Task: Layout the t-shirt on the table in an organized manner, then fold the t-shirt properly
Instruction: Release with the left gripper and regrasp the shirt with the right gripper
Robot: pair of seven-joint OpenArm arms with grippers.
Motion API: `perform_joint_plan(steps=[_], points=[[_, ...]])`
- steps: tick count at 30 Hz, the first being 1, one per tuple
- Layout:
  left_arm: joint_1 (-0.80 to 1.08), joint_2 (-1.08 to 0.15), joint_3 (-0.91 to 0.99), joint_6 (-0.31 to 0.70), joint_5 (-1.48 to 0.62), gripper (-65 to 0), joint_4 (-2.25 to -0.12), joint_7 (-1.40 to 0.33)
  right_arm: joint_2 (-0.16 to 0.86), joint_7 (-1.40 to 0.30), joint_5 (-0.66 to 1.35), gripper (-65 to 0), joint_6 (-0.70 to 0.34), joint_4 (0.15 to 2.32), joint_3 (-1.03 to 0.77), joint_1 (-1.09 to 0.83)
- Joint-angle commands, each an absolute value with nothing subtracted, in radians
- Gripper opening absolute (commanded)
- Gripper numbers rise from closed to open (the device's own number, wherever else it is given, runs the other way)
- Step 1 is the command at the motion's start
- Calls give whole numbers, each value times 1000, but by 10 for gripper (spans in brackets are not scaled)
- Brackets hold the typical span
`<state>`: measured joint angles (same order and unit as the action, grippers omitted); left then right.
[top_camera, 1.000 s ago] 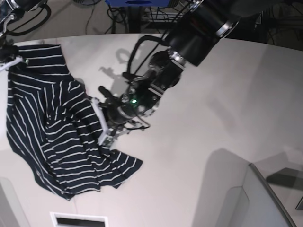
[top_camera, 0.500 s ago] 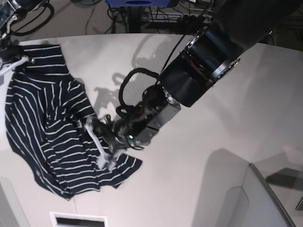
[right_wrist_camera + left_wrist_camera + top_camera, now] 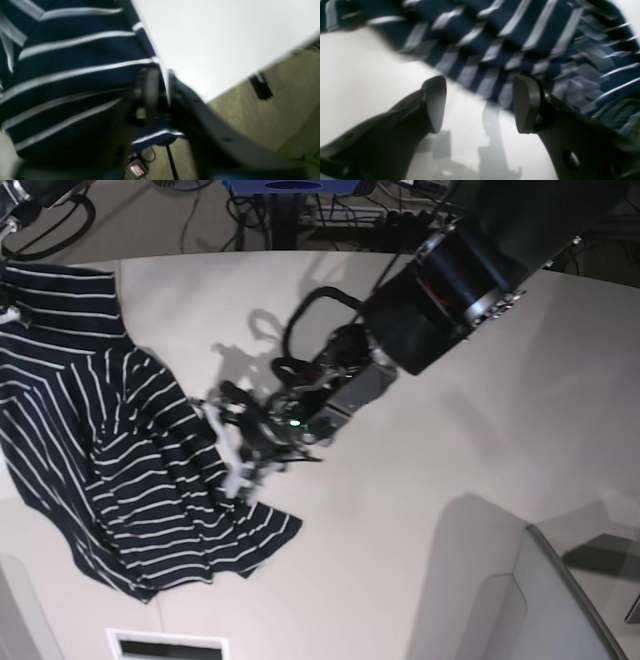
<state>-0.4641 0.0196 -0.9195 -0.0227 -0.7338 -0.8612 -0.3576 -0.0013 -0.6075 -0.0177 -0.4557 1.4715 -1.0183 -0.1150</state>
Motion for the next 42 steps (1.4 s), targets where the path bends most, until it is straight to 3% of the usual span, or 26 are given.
perform_joint_plan(steps=[1,4,6,8,12,13,17,20,28,31,42], points=[[-473,-10,-914,-8,-739,-248,-920,-337,2,-591,-5,-434,-456,1495,-1013,-107],[-415,-139,-857,-10,-739,-248,-1079,-337,1,-584,-5,-231,-456,1526,-1010,-104],[-335,-225,-750,-10,-739,-252,-1194,-338,-4,-547,-4,-186,-456,1560,-983,-108],[-242,-292,-628,-10,-734,-313,-1293,-360,-5,-524,-4,-204,-460,1604,-923,-125],[-59,-397,-384,-10,-733,-611,-1426,-417,4,-515,1,-302,-498,1659,-722,-156],[-12,-415,-320,-10,-733,-650,-1451,-421,19,-515,-1,-353,-532,1661,-674,-150],[136,-455,-130,-10,-731,-650,-1518,-421,61,-516,-4,-650,-576,1596,-527,-48],[206,-487,-48,-10,-731,-650,-1531,-421,62,-516,-5,-617,-576,1484,-519,59],[302,-512,54,-10,-731,-650,-1527,-420,143,-515,-5,-645,-575,1035,-510,291],[306,-509,59,-10,-731,-650,-1526,-421,136,-518,-5,-644,-576,1007,-493,297],[294,-506,53,-10,-731,-650,-1521,-421,50,-524,-1,-644,-578,1006,-96,266]])
